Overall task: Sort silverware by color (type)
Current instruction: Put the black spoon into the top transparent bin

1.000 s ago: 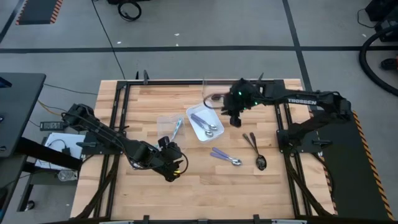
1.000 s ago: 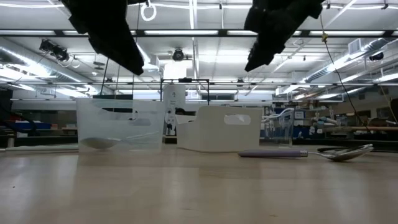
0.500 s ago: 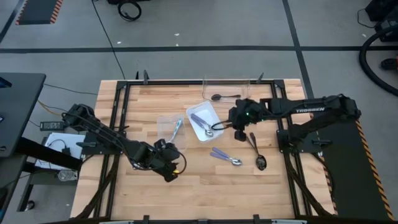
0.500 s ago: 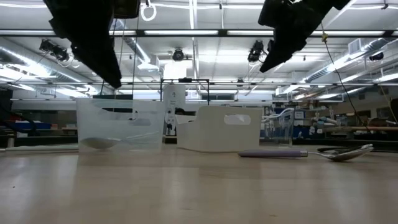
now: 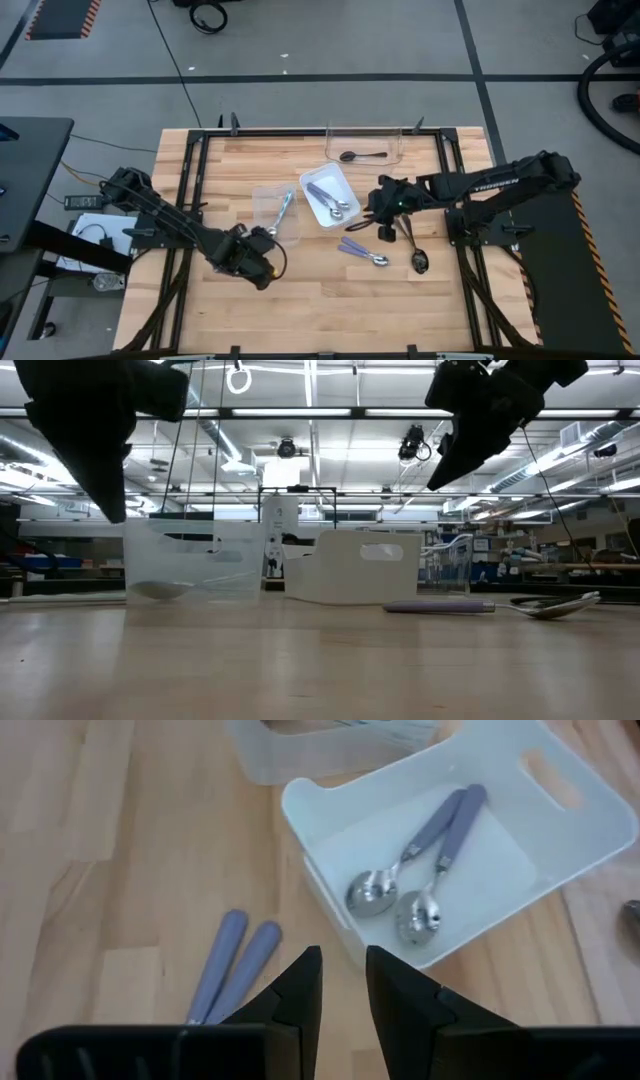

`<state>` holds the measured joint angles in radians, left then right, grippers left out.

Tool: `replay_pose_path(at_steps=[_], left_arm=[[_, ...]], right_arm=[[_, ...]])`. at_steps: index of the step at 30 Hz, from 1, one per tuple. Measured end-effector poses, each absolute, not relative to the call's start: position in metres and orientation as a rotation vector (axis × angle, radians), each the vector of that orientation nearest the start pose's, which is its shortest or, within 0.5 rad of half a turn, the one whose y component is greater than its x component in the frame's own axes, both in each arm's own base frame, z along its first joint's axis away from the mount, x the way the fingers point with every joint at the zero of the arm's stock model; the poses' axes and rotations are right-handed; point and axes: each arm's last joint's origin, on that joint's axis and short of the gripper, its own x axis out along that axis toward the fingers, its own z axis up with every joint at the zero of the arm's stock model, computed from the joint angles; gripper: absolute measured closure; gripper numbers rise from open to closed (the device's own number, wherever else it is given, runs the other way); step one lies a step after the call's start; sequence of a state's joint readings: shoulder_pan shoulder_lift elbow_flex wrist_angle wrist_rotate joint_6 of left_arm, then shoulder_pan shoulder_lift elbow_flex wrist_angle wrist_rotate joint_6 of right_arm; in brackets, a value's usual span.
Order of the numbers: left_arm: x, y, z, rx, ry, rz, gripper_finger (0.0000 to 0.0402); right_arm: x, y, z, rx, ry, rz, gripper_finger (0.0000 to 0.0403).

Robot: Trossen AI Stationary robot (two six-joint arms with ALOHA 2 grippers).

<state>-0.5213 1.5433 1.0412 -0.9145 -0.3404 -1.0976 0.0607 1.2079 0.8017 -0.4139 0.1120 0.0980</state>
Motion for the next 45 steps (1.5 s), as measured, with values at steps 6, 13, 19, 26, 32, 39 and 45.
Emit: replay_pose_path(at_steps=[6, 13, 19, 26, 32, 39, 45], left_arm=[[0.231, -0.126, 0.206, -0.398, 1.26, 0.582, 0.0216], [0.225, -0.138, 0.206, -0.402, 1.266, 0.561, 0.022], [0.223, -0.144, 0.202, -0.413, 1.26, 0.573, 0.0228], [0.228, -0.151, 0.192, -0.397, 1.266, 0.563, 0.023], [0.229, -0.151, 0.192, -0.406, 1.26, 0.562, 0.023], [0.23, -0.151, 0.192, -0.385, 1.265, 0.545, 0.023], [0.23, -0.151, 0.192, -0.379, 1.265, 0.54, 0.023]], right_arm=[[0.24, 0.021, 0.234, 0.018, 0.806, -0.059, 0.0312], [0.239, 0.025, 0.226, 0.015, 0.78, -0.04, 0.0312], [0.238, 0.028, 0.225, 0.038, 0.786, -0.04, 0.0312], [0.231, 0.042, 0.221, 0.101, 0.853, -0.055, 0.0312], [0.213, 0.045, 0.209, 0.143, 1.041, -0.177, 0.0312], [0.194, 0.03, 0.201, 0.256, 1.233, -0.398, 0.03], [0.192, 0.027, 0.196, 0.311, 1.242, -0.439, 0.0249]])
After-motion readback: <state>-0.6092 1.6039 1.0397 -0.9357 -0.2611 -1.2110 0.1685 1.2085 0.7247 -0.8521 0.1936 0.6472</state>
